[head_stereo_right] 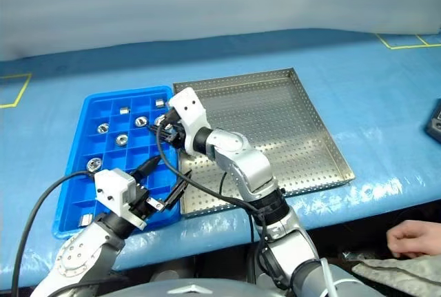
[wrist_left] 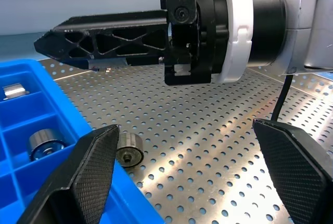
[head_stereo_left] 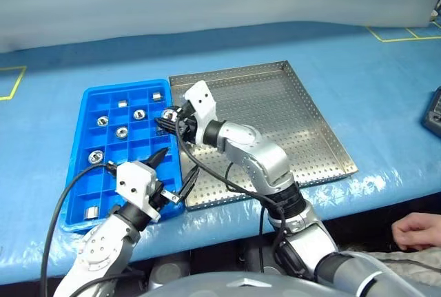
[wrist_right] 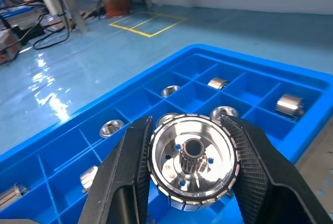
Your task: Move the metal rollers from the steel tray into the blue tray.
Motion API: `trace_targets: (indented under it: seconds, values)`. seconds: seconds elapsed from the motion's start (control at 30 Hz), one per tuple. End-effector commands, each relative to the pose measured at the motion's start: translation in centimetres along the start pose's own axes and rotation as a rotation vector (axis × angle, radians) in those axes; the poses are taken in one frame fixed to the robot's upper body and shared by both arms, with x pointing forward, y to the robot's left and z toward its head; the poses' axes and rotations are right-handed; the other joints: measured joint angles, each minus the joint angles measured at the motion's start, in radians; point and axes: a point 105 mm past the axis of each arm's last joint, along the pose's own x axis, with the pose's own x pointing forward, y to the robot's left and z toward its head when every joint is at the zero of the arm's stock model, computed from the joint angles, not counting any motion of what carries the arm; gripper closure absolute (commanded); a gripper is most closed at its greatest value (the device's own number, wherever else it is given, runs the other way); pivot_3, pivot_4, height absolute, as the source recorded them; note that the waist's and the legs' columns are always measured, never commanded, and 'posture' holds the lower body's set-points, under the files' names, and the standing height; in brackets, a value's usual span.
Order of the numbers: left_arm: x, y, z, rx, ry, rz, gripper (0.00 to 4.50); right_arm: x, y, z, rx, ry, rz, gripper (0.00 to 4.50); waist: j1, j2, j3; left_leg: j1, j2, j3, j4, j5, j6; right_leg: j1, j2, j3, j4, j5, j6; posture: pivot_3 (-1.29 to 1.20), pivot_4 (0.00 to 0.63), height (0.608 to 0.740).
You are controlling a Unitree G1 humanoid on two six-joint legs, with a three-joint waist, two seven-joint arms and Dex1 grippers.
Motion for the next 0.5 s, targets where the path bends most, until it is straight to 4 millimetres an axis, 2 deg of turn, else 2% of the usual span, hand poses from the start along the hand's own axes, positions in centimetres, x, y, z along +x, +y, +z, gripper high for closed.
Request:
trace_targets:
  seconds: [0.03, 0.27, 0.5]
  values:
    - [-0.6, -0.3, 1.9, 0.027, -0.076, 0.029, 0.00, 0.9, 1.7, 0.6, -0.043, -0.015, 0.082, 2.79, 0.009, 0.000, 0.000, 0.000, 0.000, 0.000, 0.000, 0.000, 0.000, 0.000, 0.000, 0.000, 0.000, 0.000, 0.000, 0.33, 0.150, 0.740]
    - [-1.8, 0.5, 1.5, 0.028, -0.062, 0.121, 0.00, 1.8, 2.0, -1.9, -0.047, 0.073, 0.111, 2.79, 0.032, 0.000, 0.000, 0.000, 0.000, -0.001, 0.000, 0.001, -0.001, 0.000, 0.000, -0.001, 0.000, -0.004, 0.003, 0.36, 0.150, 0.740]
    - [-2.7, 0.4, 1.1, 0.016, -0.050, 0.141, 0.00, 2.4, 0.9, -3.8, -0.053, 0.143, 0.060, 2.79, 0.052, 0.000, 0.000, 0.000, 0.000, -0.002, 0.000, 0.001, -0.001, 0.000, 0.000, -0.002, 0.000, -0.005, 0.002, 0.39, 0.150, 0.740]
